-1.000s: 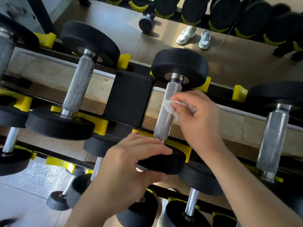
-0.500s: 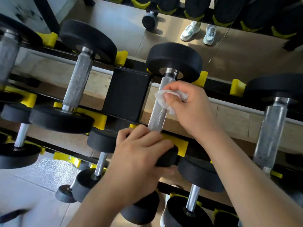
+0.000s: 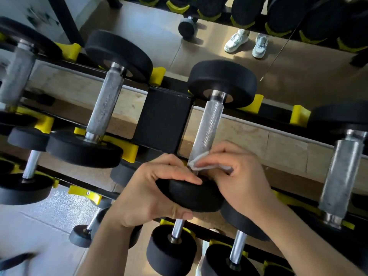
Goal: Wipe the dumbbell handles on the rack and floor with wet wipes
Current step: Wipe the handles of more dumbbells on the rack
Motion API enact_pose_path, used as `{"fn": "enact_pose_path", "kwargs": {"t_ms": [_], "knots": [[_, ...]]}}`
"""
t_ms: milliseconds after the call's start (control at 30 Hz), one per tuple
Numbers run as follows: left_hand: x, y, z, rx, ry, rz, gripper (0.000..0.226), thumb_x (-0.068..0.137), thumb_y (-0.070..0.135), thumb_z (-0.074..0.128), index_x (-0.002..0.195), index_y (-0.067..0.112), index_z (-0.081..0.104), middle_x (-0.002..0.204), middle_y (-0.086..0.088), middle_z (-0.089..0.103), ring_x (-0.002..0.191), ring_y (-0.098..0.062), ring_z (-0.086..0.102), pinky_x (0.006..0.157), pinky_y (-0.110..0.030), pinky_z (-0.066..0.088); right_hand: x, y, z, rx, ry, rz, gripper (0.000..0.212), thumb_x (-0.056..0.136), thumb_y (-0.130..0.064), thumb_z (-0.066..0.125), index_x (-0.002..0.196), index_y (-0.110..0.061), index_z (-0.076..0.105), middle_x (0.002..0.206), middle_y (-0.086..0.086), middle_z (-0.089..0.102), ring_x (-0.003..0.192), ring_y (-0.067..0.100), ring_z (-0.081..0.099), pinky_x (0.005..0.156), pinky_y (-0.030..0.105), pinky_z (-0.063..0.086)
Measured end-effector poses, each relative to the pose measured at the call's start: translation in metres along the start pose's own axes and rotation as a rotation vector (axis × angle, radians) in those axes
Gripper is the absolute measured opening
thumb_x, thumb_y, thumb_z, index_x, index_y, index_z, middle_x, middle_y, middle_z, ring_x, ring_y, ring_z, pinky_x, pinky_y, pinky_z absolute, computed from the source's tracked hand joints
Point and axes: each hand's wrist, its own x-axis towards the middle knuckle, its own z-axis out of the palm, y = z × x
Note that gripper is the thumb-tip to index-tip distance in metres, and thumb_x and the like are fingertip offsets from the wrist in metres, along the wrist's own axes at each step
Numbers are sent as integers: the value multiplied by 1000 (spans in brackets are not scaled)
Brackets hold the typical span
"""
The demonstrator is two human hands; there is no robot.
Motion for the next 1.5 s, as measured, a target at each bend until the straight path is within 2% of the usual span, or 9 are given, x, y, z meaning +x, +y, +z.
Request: {"fn": "enact_pose_path", "kwargs": {"t_ms": [167, 333, 533, 833, 967, 1133, 1200, 1367, 1500], "knots": [[1, 4, 4, -21, -12, -34, 51, 45, 27, 90, 94, 34, 77, 95, 10, 61, 90, -15, 61, 80, -19, 45, 45, 11, -9, -179, 385, 19, 12, 86, -9, 69, 97, -10, 74, 92, 1, 67, 82, 3, 58, 70, 6, 45], [2, 9, 5, -13, -17, -44, 50, 47, 29, 91, 94, 32, 77, 96, 7, 64, 93, -19, 62, 82, -20, 46, 1, 3, 0, -17, 51, -26, 27, 79, 7, 70, 92, -16, 75, 89, -8, 65, 81, 2, 64, 69, 12, 51], [4, 14, 7, 40, -52, -71, 48, 49, 30, 90, 95, 31, 76, 102, 7, 65, 101, -22, 62, 85, -22, 47, 42, 18, -3, -59, 541, 99, 8, 87, -15, 69, 94, -12, 66, 91, -1, 63, 83, 8, 59, 71, 16, 47], [4, 15, 11, 118, -45, -83, 51, 47, 33, 90, 96, 37, 75, 106, 9, 64, 103, -23, 61, 87, -23, 47, 14, 17, 4, -316, 466, 26, 15, 90, -16, 67, 101, -5, 70, 97, 6, 65, 88, 12, 59, 73, 21, 49], [2, 15, 14, 149, -10, -74, 52, 49, 37, 88, 99, 38, 73, 108, 11, 62, 107, -20, 59, 85, -18, 45, 46, 19, 1, -275, 614, 5, 13, 91, -9, 65, 102, -5, 71, 90, 7, 68, 81, 6, 59, 68, 9, 45], [-19, 17, 27, 503, 184, -20, 52, 61, 53, 74, 111, 42, 65, 119, 17, 52, 114, -13, 52, 88, -16, 44, 7, 9, 4, -269, 323, -25, 13, 92, -11, 62, 99, -7, 72, 88, 3, 67, 76, 5, 58, 64, 14, 47], [-28, 24, 36, 671, 246, -36, 58, 65, 61, 63, 120, 43, 58, 128, 14, 50, 115, -12, 52, 89, -28, 49, 5, 6, 2, -287, 232, -62, 13, 93, -14, 60, 96, -8, 72, 87, 2, 66, 73, 8, 59, 60, 20, 50], [-18, 49, 64, 728, 249, -460, 108, 48, 98, 30, 138, 53, -9, 157, 14, 7, 143, -10, 21, 107, -28, 32, 41, 9, -13, -344, 345, 14, 10, 92, -13, 61, 89, -10, 70, 84, 2, 65, 71, 7, 54, 58, 16, 44], [-8, 37, 69, 734, 351, -362, 101, 52, 86, 53, 138, 38, 31, 124, 9, 49, 107, -15, 56, 74, -30, 47, 1, -2, -7, -283, -3, -35, 14, 90, -18, 57, 91, -14, 70, 80, -4, 63, 70, 8, 55, 62, 25, 47]]}}
